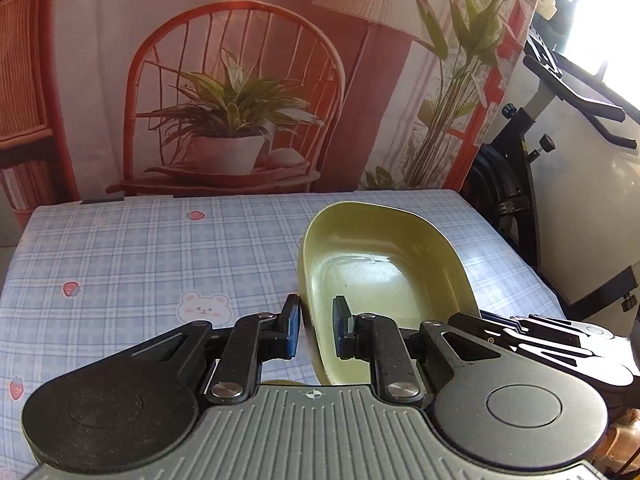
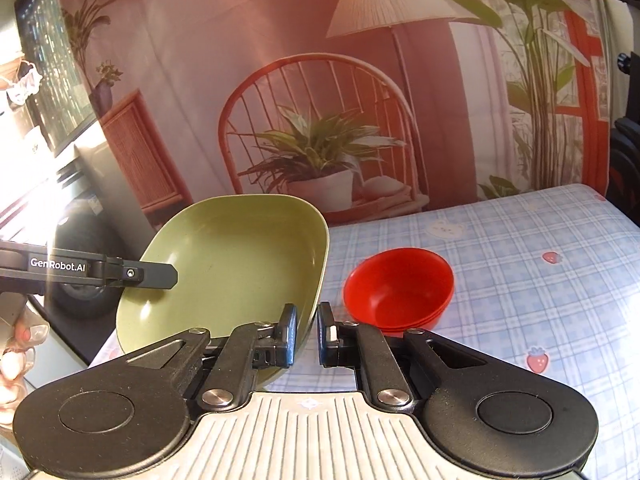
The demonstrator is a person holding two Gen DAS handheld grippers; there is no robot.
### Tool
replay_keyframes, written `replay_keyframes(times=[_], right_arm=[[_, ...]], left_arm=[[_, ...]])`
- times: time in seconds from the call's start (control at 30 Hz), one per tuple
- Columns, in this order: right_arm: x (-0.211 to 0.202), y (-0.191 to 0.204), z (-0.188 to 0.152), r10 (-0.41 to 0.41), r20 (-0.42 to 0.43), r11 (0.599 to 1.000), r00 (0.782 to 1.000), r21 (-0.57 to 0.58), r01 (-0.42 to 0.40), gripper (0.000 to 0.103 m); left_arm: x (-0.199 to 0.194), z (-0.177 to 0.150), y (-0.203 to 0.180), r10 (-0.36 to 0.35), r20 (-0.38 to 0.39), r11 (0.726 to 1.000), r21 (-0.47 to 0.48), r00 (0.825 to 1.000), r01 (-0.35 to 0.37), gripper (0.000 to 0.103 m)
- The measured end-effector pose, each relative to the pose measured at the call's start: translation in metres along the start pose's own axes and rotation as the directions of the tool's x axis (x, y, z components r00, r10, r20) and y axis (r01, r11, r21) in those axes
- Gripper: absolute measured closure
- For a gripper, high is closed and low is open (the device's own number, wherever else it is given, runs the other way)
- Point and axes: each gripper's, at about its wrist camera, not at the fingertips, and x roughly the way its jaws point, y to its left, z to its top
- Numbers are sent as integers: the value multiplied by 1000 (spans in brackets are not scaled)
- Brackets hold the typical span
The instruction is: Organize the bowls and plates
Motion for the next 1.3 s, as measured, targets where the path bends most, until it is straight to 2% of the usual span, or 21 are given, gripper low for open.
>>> replay_keyframes(times=[0.13, 0.27, 0.43, 0.6, 0.8, 1.3], right_arm=[[6, 23, 4, 31, -2, 999, 1000, -24, -31, 92], [10, 36, -5, 47, -33, 999, 998, -27, -48, 92], [15, 42, -28, 37, -93, 999, 995, -4, -38, 91], [14, 45, -47, 38, -143, 999, 989, 4, -38, 90], [12, 42, -64, 44, -195, 999, 980, 13, -43, 89], [14, 43, -88, 71, -293, 997, 953, -8, -77, 85]], left_arm=[[-12, 4, 16, 22, 18, 1000, 12, 1000, -23, 85], [-13, -1, 31, 20, 5, 1000, -5, 1000, -20, 85], [-4, -19, 48, -4, -37, 1000, -20, 999, 3, 85], [6, -42, 57, -20, -96, 1000, 4, 995, 20, 85], [18, -57, 55, -12, -150, 999, 45, 989, 18, 85], [36, -75, 52, 40, -207, 997, 74, 977, -25, 85]])
